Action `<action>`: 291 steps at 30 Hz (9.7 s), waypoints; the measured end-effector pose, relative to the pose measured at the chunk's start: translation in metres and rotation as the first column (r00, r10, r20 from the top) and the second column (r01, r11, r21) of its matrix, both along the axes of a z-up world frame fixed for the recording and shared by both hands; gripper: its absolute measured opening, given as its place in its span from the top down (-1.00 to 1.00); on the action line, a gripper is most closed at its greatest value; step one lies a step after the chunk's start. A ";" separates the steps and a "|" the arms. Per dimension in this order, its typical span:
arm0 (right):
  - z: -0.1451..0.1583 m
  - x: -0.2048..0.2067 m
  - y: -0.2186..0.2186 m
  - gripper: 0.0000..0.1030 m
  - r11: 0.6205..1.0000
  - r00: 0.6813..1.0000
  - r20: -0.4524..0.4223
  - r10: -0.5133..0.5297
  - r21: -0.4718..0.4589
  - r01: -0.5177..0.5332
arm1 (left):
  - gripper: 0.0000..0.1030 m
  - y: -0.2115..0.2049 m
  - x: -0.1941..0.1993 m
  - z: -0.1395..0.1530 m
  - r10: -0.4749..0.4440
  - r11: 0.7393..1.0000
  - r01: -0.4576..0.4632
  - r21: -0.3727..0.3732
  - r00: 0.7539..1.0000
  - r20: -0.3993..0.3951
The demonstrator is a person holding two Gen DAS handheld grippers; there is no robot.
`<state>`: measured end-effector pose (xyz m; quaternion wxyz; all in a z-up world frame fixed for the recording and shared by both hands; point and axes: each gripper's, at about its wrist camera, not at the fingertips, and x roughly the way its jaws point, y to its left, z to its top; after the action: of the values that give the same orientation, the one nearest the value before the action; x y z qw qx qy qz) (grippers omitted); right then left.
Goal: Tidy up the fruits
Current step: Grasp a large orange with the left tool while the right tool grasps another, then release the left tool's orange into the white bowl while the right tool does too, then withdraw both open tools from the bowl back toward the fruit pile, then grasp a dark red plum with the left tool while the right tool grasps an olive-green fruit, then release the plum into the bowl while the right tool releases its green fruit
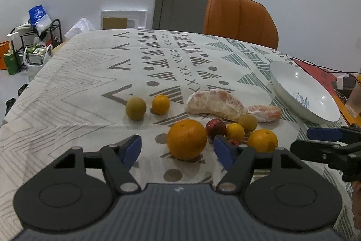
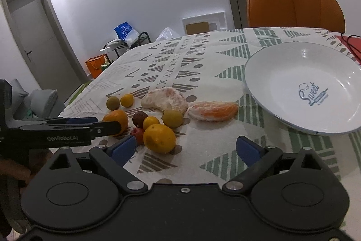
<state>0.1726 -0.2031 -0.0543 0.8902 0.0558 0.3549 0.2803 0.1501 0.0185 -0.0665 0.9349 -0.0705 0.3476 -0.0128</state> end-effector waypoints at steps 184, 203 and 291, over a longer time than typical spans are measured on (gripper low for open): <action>-0.013 0.018 -0.003 -0.27 1.000 0.999 0.045 0.028 0.011 -0.029 | 0.57 -0.027 -0.004 -0.010 0.035 0.996 -0.033 -0.078 0.999 0.016; -0.017 0.038 0.030 0.16 0.996 0.996 0.012 0.084 0.015 -0.084 | 0.57 0.006 -0.011 0.001 0.102 0.993 -0.099 -0.067 0.994 0.036; 0.004 0.000 -0.138 0.14 0.947 0.947 0.076 -0.312 0.099 0.304 | 0.57 -0.149 0.053 0.037 -0.284 0.957 0.289 -0.013 0.948 0.144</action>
<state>0.1725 -0.3407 -0.0507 0.9349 0.1360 0.2888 0.1550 0.2027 -0.1303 -0.0299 0.9439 -0.0340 0.2871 -0.1593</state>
